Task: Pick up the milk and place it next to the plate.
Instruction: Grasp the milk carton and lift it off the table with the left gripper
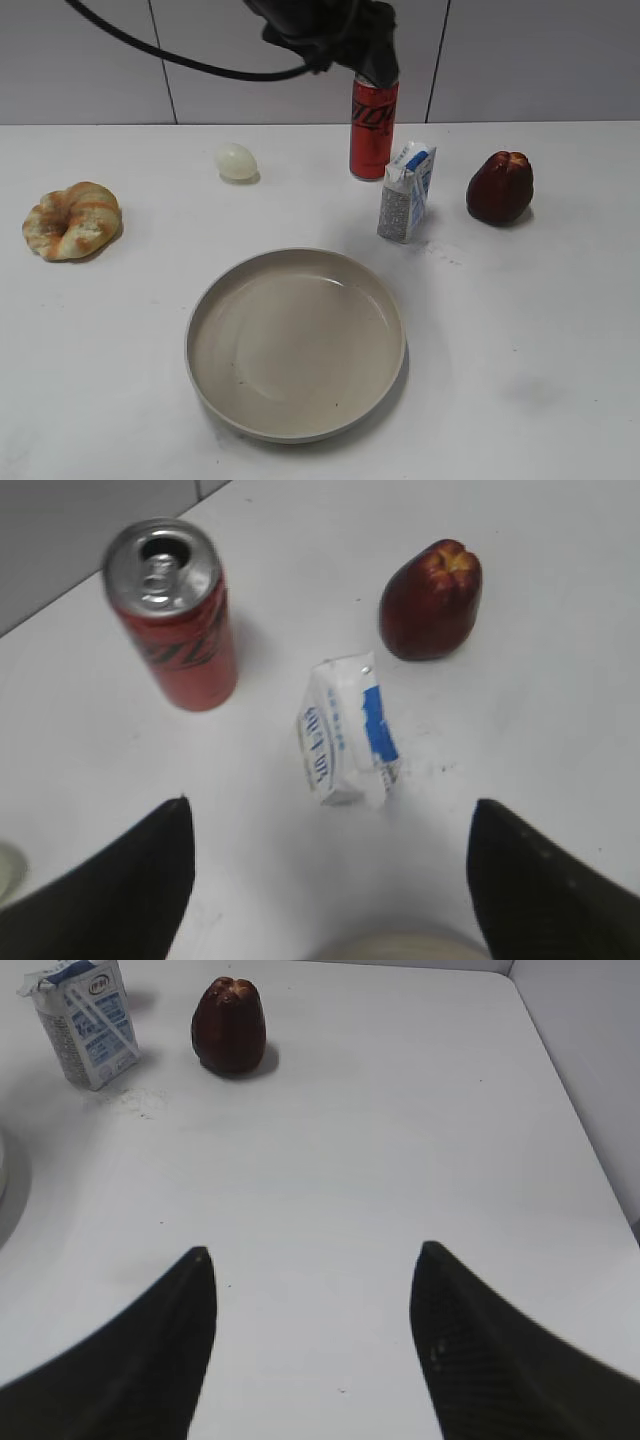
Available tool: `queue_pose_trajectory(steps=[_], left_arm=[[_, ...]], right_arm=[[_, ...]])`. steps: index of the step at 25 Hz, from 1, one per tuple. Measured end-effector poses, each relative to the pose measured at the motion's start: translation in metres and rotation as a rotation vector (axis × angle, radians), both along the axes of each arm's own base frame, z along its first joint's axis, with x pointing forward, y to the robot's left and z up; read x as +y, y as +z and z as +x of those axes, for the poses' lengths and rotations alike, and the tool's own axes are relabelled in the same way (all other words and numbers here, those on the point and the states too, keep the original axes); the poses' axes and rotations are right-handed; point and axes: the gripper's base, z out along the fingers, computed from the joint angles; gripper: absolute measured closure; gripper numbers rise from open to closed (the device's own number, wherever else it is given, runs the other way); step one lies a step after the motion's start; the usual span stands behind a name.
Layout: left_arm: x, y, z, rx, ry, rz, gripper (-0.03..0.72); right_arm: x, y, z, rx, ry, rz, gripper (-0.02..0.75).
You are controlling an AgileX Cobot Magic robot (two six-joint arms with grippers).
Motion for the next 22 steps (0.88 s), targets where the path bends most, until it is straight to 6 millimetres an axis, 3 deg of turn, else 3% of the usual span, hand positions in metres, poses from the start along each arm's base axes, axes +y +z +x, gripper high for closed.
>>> queue_pose_trajectory(steps=[3, 7, 12, 22], left_arm=[[-0.026, -0.023, 0.004, -0.003, -0.017, -0.020, 0.045], [-0.045, -0.054, 0.013, -0.046, 0.002, -0.036, 0.045], [-0.053, -0.084, 0.026, -0.063, 0.033, -0.043, 0.045], [-0.061, -0.135, 0.032, 0.023, 0.055, -0.026, 0.046]], right_arm=[[0.000, 0.000, 0.000, 0.000, 0.000, 0.000, 0.271], [0.000, 0.000, 0.000, 0.000, 0.000, 0.000, 0.271], [0.000, 0.000, 0.000, 0.000, 0.000, 0.000, 0.271], [0.000, 0.000, 0.000, 0.000, 0.000, 0.000, 0.271]])
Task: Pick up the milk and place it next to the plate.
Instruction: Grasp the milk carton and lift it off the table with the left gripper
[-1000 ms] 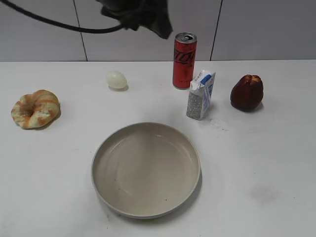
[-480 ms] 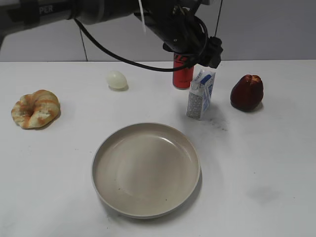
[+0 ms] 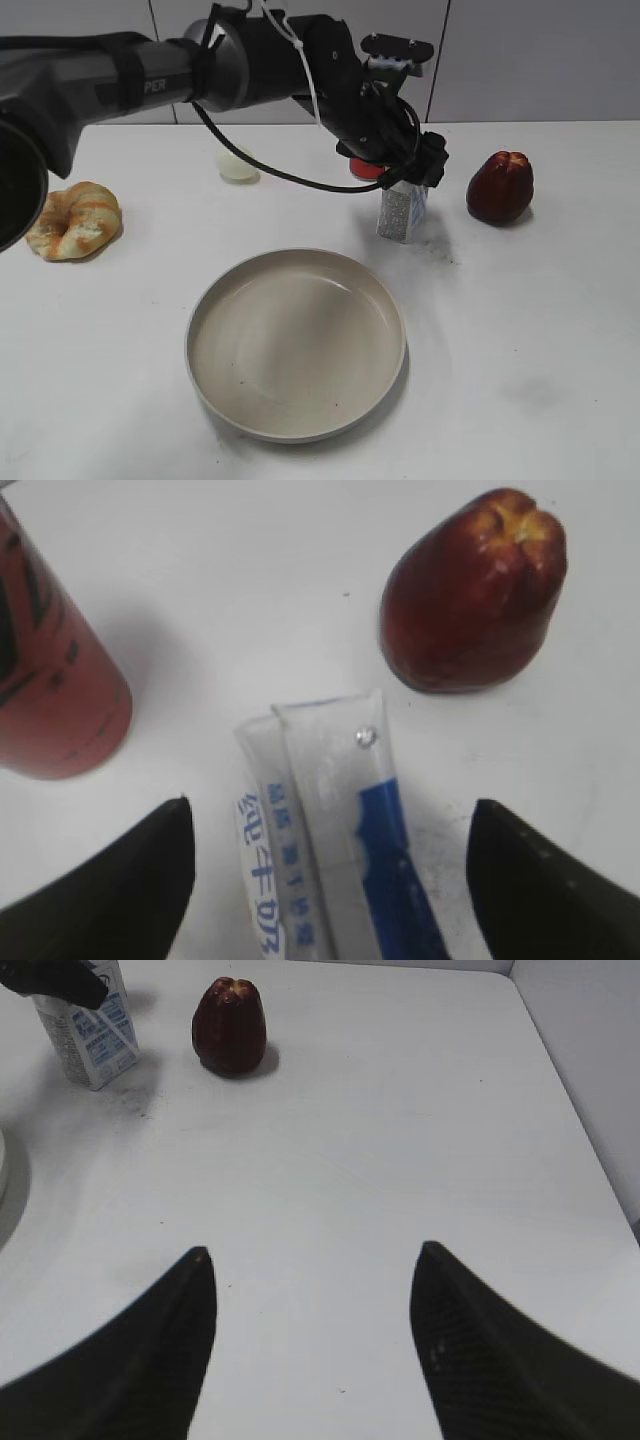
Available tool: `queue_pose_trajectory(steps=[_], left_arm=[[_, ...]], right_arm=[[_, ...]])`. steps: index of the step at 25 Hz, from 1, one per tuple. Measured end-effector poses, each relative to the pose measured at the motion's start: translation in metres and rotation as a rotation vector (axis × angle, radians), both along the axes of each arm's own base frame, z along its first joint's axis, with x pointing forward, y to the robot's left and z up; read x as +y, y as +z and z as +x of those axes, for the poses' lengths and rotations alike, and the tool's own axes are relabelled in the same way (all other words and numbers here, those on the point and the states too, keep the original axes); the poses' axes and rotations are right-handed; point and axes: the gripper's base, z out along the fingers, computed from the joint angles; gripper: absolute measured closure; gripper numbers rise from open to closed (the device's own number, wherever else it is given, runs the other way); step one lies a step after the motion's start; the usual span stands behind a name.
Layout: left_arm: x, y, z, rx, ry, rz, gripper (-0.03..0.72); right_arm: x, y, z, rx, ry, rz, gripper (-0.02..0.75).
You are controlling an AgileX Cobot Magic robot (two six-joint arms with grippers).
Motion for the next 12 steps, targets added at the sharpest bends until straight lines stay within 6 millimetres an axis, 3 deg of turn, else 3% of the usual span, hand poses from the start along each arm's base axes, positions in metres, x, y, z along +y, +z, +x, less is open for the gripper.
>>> queue_pose_trajectory(steps=[4, 12], left_arm=[[-0.002, -0.013, 0.002, 0.005, 0.006, 0.008, 0.091], [-0.002, -0.029, 0.003, 0.028, 0.016, 0.026, 0.309]], right_arm=[[0.000, 0.000, 0.000, 0.000, 0.000, 0.000, 0.271], [0.000, 0.000, 0.000, 0.000, 0.000, 0.000, 0.271]])
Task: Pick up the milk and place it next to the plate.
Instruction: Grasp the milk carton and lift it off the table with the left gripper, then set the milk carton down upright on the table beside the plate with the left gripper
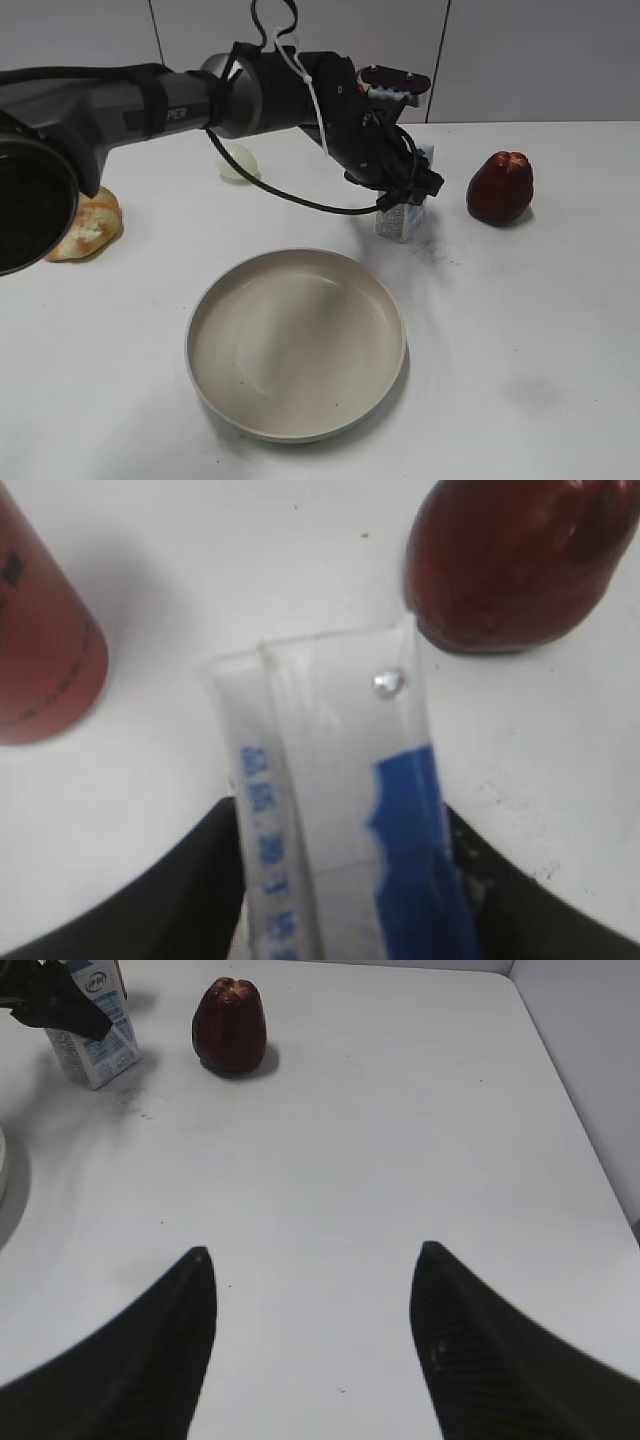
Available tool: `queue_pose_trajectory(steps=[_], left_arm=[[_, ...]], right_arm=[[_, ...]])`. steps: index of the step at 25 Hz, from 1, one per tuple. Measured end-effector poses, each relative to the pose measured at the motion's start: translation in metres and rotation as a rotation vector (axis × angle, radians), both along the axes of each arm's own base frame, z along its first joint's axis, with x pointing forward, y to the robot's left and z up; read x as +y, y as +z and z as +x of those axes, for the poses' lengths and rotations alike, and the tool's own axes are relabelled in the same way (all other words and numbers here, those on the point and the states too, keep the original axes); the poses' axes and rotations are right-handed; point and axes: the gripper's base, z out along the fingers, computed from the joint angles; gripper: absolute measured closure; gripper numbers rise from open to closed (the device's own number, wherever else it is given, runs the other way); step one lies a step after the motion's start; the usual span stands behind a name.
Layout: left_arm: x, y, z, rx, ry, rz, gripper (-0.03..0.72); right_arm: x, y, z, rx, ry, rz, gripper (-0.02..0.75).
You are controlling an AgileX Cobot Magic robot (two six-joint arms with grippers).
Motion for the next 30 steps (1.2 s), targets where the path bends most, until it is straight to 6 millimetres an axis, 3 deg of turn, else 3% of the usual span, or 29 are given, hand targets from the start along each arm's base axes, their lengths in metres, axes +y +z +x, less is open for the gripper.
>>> queue_pose_trajectory(steps=[10, 14, 17, 22, 25, 30], left_arm=[[0.003, 0.005, 0.000, -0.025, -0.016, 0.040, 0.391], [0.005, 0.021, -0.003, -0.027, -0.029, 0.043, 0.393], [0.009, 0.046, -0.009, -0.032, -0.043, 0.036, 0.393], [0.024, 0.106, -0.023, -0.055, -0.075, 0.037, 0.395], [0.048, 0.146, -0.030, -0.064, -0.078, 0.058, 0.394], [0.112, 0.202, -0.034, -0.076, 0.013, 0.106, 0.394]], right_arm=[[0.000, 0.000, 0.000, 0.000, 0.000, 0.000, 0.271], [0.000, 0.000, 0.000, 0.000, 0.000, 0.000, 0.271], [0.000, 0.000, 0.000, 0.000, 0.000, 0.000, 0.271], [0.000, 0.000, 0.000, 0.000, 0.000, 0.000, 0.271], [0.000, 0.000, 0.000, 0.000, 0.000, 0.000, 0.271], [0.000, 0.000, 0.000, 0.000, 0.000, 0.000, 0.271]])
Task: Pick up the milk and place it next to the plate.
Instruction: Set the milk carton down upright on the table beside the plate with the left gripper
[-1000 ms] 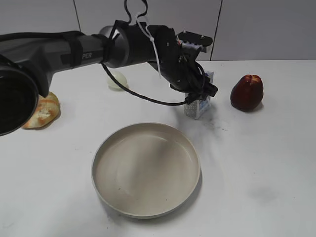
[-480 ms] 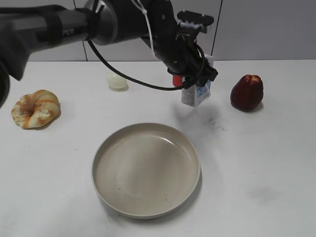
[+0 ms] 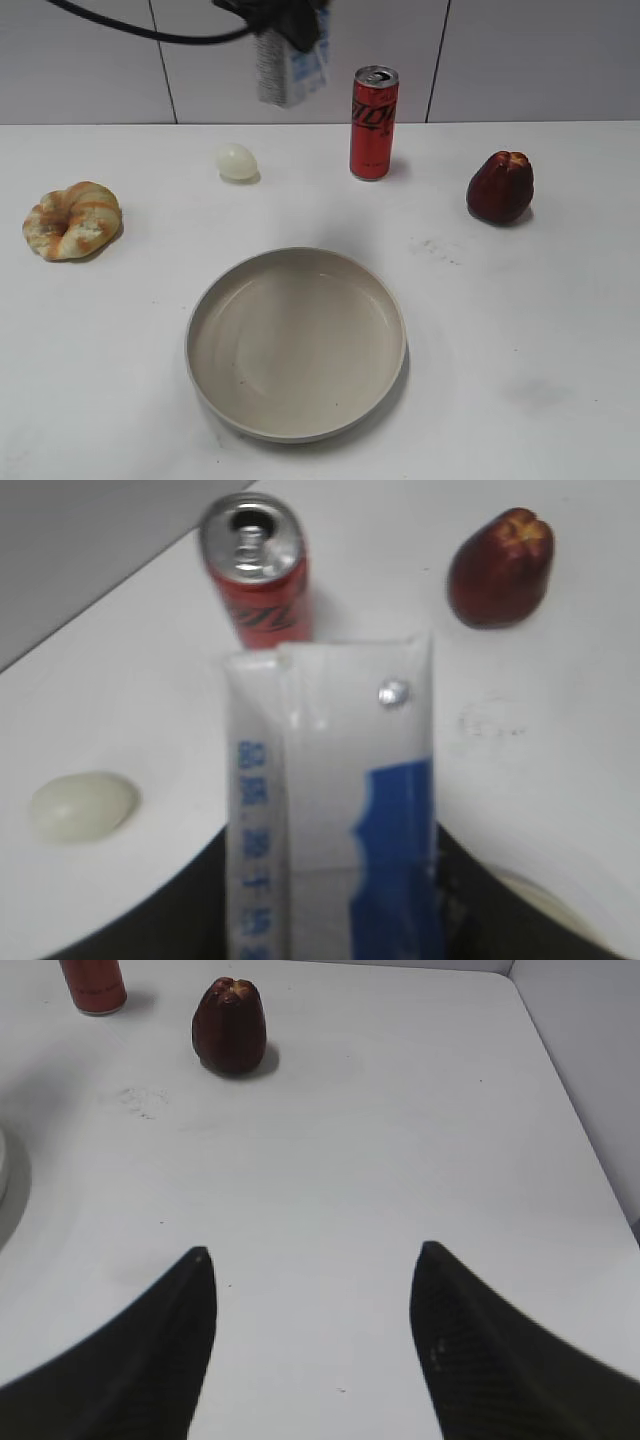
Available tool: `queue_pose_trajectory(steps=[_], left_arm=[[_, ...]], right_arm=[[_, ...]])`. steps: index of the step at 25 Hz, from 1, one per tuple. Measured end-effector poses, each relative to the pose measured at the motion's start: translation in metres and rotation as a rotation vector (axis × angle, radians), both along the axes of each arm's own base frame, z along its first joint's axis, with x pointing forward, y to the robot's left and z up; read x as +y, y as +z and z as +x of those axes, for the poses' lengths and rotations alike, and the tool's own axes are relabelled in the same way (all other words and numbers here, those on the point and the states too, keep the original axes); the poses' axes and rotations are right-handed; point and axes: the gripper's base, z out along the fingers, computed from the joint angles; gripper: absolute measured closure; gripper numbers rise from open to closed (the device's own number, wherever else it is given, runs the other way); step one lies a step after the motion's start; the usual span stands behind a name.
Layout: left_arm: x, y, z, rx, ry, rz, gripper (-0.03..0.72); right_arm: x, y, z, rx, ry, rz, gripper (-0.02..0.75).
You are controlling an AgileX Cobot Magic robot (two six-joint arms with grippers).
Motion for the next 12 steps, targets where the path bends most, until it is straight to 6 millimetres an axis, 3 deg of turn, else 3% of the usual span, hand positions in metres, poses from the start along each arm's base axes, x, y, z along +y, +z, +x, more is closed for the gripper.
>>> queue_pose_trajectory(steps=[4, 7, 9, 12], left_arm=[[0.064, 0.024, -0.015, -0.014, 0.110, 0.044, 0.394], [0.113, 0.027, -0.033, 0.014, 0.210, 0.069, 0.394], [0.144, 0.020, -0.047, 0.050, 0.287, 0.085, 0.394], [0.176, -0.007, -0.074, 0.115, 0.387, 0.096, 0.394]], right_arm=[[0.000, 0.000, 0.000, 0.000, 0.000, 0.000, 0.271], [0.000, 0.000, 0.000, 0.000, 0.000, 0.000, 0.271], [0.000, 0.000, 0.000, 0.000, 0.000, 0.000, 0.271], [0.000, 0.000, 0.000, 0.000, 0.000, 0.000, 0.271]])
